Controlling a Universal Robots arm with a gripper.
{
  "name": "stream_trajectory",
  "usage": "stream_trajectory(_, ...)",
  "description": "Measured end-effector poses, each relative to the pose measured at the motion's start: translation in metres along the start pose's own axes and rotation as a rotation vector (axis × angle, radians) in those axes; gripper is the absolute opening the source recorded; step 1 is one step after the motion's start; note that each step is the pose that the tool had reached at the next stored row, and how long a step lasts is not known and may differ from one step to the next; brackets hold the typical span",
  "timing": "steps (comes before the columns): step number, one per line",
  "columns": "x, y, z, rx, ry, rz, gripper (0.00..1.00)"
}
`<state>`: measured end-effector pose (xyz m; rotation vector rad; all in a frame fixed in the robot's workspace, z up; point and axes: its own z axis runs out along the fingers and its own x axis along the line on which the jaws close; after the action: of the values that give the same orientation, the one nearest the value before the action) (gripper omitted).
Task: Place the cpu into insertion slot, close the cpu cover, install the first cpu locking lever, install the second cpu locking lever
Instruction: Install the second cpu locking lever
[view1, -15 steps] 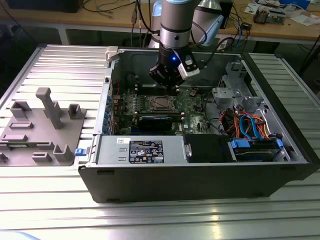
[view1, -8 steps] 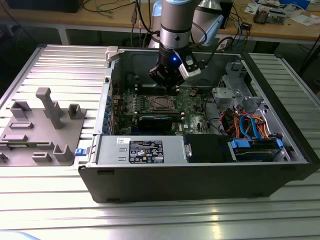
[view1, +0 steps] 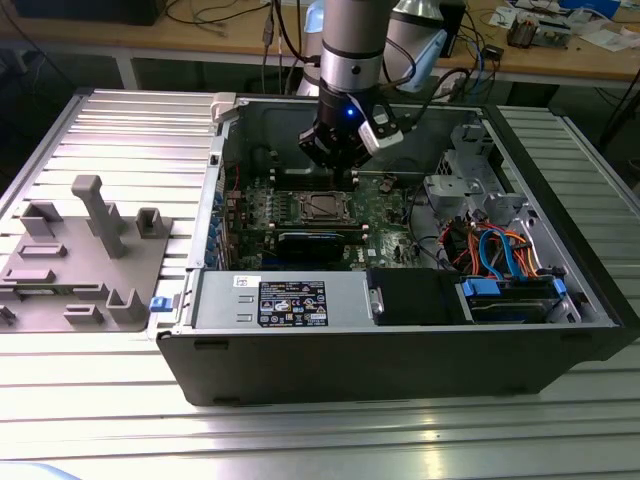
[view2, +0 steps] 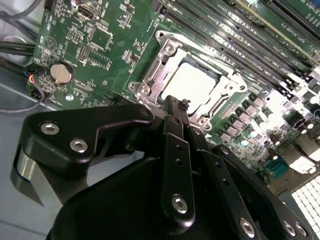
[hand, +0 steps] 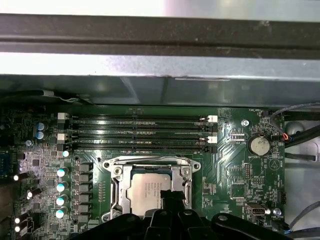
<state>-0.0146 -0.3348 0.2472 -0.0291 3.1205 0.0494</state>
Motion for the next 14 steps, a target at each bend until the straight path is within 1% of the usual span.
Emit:
stream_trajectory(5, 0.0002, -0.0107, -0.0003, -0.0001, -0.0001, 0.0, 0.11)
stream_trajectory(7, 0.0003, -0.0164, -0.0005, 0.0, 0.0, 0.0, 0.11)
stream_trajectory(11, 0.0005, -0.0256, -0.0008, -0.0002, 0.0, 0.0, 0.11)
stream_trajectory(12, 0.0005, -0.0281, -0.0009, -0.0033, -0.0002, 0.0, 0.11)
stream_trajectory(13, 0.0006, -0.03, -0.0009, -0.0105, -0.0003, 0.0, 0.11)
stream_trajectory(14, 0.0006, -0.0318, -0.001, -0.0228, -0.0005, 0.0, 0.11)
